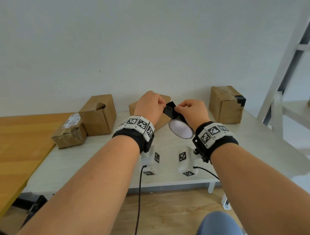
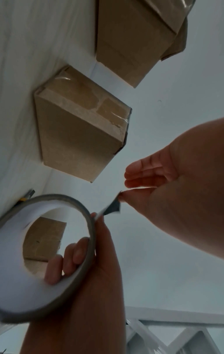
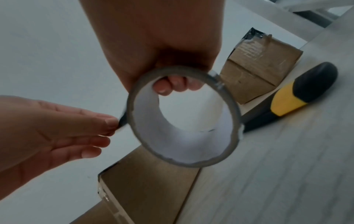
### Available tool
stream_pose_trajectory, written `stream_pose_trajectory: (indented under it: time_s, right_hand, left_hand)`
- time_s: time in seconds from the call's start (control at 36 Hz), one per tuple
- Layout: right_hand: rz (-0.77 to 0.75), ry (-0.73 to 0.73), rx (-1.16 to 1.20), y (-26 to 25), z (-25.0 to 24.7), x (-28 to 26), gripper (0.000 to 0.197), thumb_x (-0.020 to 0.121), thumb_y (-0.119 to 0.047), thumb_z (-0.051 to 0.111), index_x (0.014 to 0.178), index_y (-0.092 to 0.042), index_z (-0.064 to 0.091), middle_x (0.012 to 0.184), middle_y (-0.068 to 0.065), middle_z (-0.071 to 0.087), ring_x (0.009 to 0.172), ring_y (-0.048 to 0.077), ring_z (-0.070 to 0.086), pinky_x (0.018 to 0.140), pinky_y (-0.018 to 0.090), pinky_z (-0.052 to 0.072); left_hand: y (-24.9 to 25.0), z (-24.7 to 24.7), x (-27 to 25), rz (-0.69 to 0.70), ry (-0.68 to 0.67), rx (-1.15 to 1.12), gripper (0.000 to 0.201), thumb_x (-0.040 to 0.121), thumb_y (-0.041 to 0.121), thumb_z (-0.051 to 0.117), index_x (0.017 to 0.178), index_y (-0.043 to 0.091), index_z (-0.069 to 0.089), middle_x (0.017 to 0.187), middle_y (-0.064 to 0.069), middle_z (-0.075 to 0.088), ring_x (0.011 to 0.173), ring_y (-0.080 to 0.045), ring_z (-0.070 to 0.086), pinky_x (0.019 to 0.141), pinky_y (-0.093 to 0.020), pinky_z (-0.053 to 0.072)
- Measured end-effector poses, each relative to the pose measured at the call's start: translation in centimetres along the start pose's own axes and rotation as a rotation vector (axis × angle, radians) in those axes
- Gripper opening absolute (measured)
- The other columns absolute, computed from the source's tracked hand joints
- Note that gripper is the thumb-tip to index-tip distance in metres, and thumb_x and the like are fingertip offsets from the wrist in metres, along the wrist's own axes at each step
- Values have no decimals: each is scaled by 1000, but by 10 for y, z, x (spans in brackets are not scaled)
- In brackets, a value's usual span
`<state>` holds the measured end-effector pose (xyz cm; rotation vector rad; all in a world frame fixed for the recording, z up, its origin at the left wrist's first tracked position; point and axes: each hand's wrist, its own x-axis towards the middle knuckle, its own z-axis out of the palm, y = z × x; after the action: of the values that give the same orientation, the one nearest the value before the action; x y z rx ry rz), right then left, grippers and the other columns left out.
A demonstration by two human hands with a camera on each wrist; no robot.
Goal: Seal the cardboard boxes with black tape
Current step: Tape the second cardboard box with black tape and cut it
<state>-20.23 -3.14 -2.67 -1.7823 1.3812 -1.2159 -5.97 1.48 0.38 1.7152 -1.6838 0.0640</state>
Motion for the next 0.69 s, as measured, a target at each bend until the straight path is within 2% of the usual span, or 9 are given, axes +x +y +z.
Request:
stream_pose_trajectory:
  time_s: [0.06,0.14,0.22,0.31,0.36,0.42,0.44,0.56,0.69]
  right_hand:
    - [7,8,-50,2,-1,1,11,82,-17,62,75,-14,69,76,1,66,76,20,62,69,33,51]
    - [23,41,-84,7,-4,1,12,84,-18,59,76,-15,68,74,-2,63,74,17,59,62,26,46]
    - [27,33,-100,9,-1,0,11,85,-20,59,79,-16,69,78,-2,64,75,16,58,60,24,44]
    - [34,23,-87,7,4,-1,10,85,-21,60,79,-18,68,79,-3,64,75,15,59,63,27,47]
    - [23,16,-80,5,7,-1,10,85,-21,61,77,-20,67,77,-5,63,73,13,58,63,26,45]
    - [18,10,-69,3,10,1,12,84,-21,61,73,-23,65,74,-8,62,71,10,57,58,23,42]
    - [20,8,-68,3,10,1,14,84,-21,61,71,-25,64,73,-9,61,69,9,56,56,22,41]
    - [26,4,-73,2,12,3,16,84,-23,61,69,-27,63,74,-10,62,71,10,57,56,22,41]
    - [18,9,-79,5,9,4,10,85,-21,61,78,-21,68,76,-7,62,73,11,57,55,20,40]
  left_hand:
    - [-7,-3,2,-41,47,-10,22,93,21,51,97,7,68,108,-6,59,92,-21,60,82,-30,47]
    - [-24,-10,5,-81,51,38,26,96,19,45,101,9,69,111,-6,61,96,-21,60,82,-28,45]
    - [-38,-14,6,-87,-5,71,28,93,11,46,112,12,67,121,-5,60,109,-21,58,91,-28,45]
    - [-50,-8,6,-116,-142,115,42,85,12,56,127,14,57,131,-4,53,120,-22,52,95,-27,41]
    - [-56,-1,5,-107,-215,150,43,79,20,63,121,14,58,123,-4,54,115,-24,52,93,-30,42]
    - [-60,3,4,-99,-231,188,37,74,31,68,106,14,59,107,-2,55,104,-24,53,89,-35,45]
    - [-61,4,3,-92,-229,205,39,75,36,68,106,14,58,106,-2,55,101,-24,52,90,-37,45]
    - [-68,10,3,-66,-191,222,44,83,39,63,122,19,55,119,-3,55,109,-24,49,97,-40,42]
    - [-66,14,1,-40,-150,262,41,81,42,63,117,23,59,116,-3,57,109,-26,48,93,-36,43]
